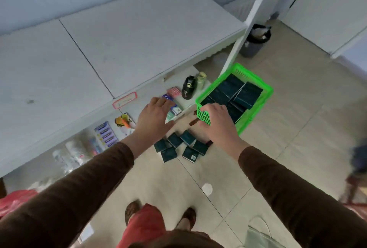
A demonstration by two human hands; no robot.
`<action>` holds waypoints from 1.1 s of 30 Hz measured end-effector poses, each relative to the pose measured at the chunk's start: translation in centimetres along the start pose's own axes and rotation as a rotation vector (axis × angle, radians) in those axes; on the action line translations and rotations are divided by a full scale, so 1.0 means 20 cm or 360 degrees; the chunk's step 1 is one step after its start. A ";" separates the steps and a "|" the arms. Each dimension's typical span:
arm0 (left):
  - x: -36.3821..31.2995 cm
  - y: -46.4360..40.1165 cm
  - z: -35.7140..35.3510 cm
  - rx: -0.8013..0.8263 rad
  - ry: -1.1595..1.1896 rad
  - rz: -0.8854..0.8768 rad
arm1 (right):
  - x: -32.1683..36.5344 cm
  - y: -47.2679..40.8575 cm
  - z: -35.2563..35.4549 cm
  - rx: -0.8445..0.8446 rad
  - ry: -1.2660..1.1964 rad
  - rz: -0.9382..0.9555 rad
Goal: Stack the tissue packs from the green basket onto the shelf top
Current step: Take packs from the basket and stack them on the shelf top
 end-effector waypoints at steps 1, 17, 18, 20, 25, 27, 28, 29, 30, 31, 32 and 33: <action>-0.09 -0.03 -0.06 0.0037 0.0016 0.0010 | -0.11 0.01 0.02 0.0021 -0.0009 -0.0027; -1.20 -1.16 -1.00 0.0499 0.0185 0.0090 | -1.82 -0.39 0.12 0.0384 -0.0199 -0.0406; -1.26 -1.22 -1.06 0.0513 0.0161 0.0075 | -1.92 -0.42 0.11 0.0392 -0.0231 -0.0446; -1.37 -1.34 -1.19 0.0548 0.0124 0.0042 | -2.12 -0.50 0.08 0.0401 -0.0327 -0.0544; -1.56 -1.60 -1.54 0.0655 -0.0006 0.0049 | -2.58 -0.72 -0.09 0.0407 -0.0395 -0.0670; -1.62 -1.70 -1.67 0.0670 -0.0076 0.0068 | -2.74 -0.81 -0.19 0.0426 -0.0362 -0.0660; -1.65 -1.75 -1.74 0.0673 -0.0100 0.0076 | -2.81 -0.86 -0.23 0.0444 -0.0341 -0.0661; -1.67 -1.80 -1.80 0.0669 -0.0127 0.0073 | -2.87 -0.90 -0.28 0.0465 -0.0319 -0.0659; -1.70 -1.84 -1.85 0.0659 -0.0165 0.0053 | -2.92 -0.93 -0.33 0.0487 -0.0292 -0.0644; -1.72 -1.88 -1.90 0.0646 -0.0214 0.0013 | -2.95 -0.95 -0.38 0.0509 -0.0255 -0.0613; -1.73 -1.91 -1.95 0.0633 -0.0260 -0.0045 | -2.98 -0.96 -0.43 0.0527 -0.0207 -0.0574; -1.74 -1.94 -1.99 0.0627 -0.0298 -0.0110 | -3.00 -0.96 -0.47 0.0538 -0.0156 -0.0539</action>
Point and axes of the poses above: each hand's wrist, its own y-axis away from the middle knuckle, its own z-axis out of the back of the hand, x = y × z, the point moved 2 cm from there along -y, towards the middle knuckle, and after that the axes turned 12 degrees about z, right-handed, at the moved point
